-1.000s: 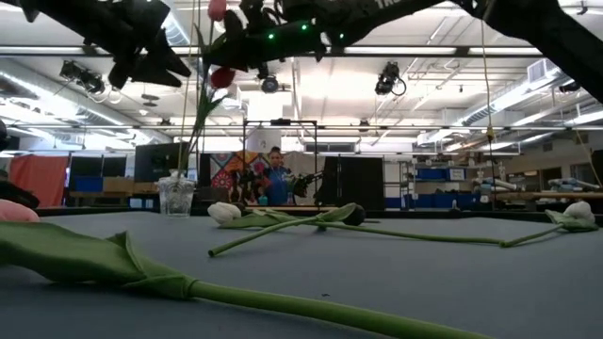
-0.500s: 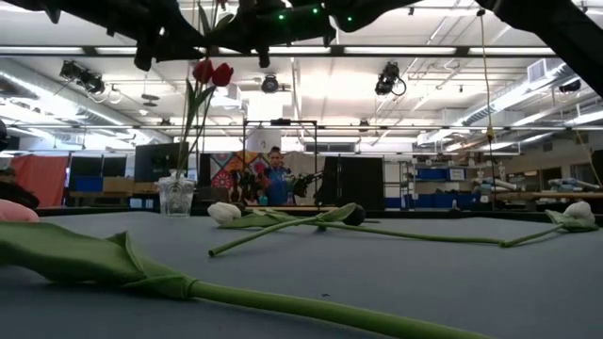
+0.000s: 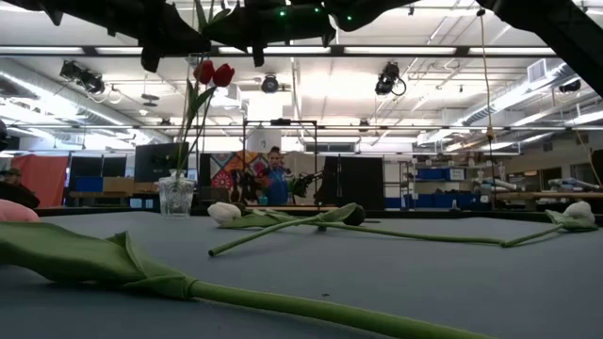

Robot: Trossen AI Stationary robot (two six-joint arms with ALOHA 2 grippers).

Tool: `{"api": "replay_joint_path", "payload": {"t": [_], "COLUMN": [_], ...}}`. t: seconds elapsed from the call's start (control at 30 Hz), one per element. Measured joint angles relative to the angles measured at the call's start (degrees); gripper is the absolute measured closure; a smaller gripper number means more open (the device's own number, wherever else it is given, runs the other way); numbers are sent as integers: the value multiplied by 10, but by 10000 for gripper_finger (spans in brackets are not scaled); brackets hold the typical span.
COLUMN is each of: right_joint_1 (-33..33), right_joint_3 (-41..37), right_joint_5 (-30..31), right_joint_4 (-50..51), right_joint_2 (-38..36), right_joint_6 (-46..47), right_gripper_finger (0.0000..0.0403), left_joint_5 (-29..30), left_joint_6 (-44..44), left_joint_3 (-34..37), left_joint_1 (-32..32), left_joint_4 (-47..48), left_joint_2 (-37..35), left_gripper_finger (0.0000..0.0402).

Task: Sort flowers into vase by color
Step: Put the light pink flower into the transparent vase

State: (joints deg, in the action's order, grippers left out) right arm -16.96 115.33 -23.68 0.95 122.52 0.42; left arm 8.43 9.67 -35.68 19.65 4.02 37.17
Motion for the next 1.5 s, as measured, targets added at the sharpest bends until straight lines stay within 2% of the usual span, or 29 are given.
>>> {"api": "replay_joint_path", "payload": {"t": [0.07,0.2,0.3,0.4,0.5,0.63,0.7,0.77,0.93,1.13,1.3,1.4,1.5], "right_joint_1": [0,-5,-18,-35,-56,-82,-88,-91,-91,-79,-74,-70,-67], "right_joint_3": [0,0,0,1,1,1,1,1,1,1,1,1,0], "right_joint_5": [-4,-4,-2,34,43,43,52,61,69,76,77,87,90], "right_joint_4": [4,17,50,91,101,115,131,145,160,165,180,194,206], "right_joint_2": [-3,-21,-52,-86,-112,-144,-153,-158,-158,-158,-158,-158,-158], "right_joint_6": [18,46,71,120,176,197,184,171,164,156,159,159,157], "right_gripper_finger": [358,304,263,233,218,218,219,219,219,219,220,220,220], "left_joint_5": [-8,-4,31,85,131,203,249,263,211,176,112,94,67], "left_joint_6": [0,0,-3,-4,-4,-36,-50,-62,-67,-70,-44,-27,-23], "left_joint_3": [0,0,0,-1,-39,-119,-133,-128,-79,21,84,105,110], "left_joint_1": [0,0,0,0,0,3,14,34,90,168,250,284,305], "left_joint_4": [0,-13,-11,-12,53,200,209,187,133,-69,-173,-242,-271], "left_joint_2": [0,-1,-9,-38,-62,-65,-64,-66,-56,-52,-32,-16,-1], "left_gripper_finger": [387,394,396,398,398,399,399,399,399,399,399,399,399]}}
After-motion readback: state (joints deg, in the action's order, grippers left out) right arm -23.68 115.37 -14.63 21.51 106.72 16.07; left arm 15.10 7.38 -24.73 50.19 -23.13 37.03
